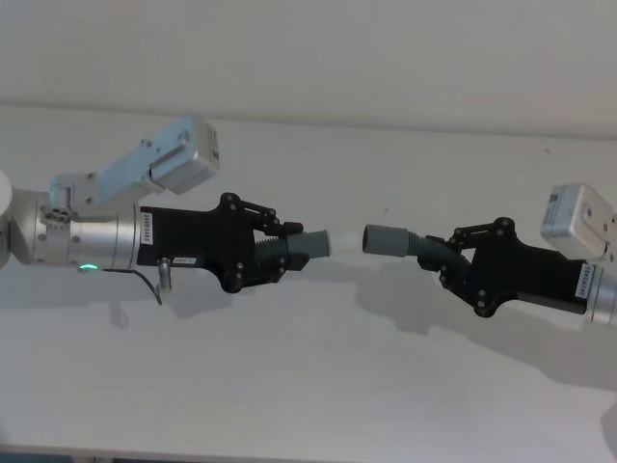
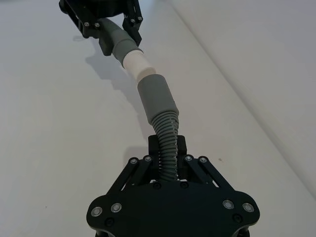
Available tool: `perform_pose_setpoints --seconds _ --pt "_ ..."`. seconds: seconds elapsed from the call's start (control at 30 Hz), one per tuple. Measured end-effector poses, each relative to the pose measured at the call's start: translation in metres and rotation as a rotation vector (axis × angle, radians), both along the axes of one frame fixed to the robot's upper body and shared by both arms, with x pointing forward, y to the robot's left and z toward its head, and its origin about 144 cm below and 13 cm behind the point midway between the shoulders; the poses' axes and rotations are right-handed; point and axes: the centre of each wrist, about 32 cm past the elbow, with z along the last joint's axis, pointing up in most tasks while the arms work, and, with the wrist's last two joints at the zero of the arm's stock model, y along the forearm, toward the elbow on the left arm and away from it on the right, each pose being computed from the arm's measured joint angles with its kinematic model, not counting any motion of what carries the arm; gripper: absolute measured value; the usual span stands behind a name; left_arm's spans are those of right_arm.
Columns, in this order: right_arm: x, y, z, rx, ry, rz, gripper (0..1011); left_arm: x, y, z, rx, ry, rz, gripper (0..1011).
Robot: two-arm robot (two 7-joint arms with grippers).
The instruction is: Use both hands to pick up one end of the pipe from the table, align the ends, and insert them.
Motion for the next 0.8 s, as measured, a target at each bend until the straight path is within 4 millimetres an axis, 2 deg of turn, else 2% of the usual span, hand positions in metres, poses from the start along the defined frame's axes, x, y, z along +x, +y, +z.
perform_pose_setpoints --seconds 0.8 --pt "0.0008 0.0004 0.0014 0.007 -0.009 0.019 179 0.0036 -0.0025 0.0001 0.009 0.009 -0.017 354"
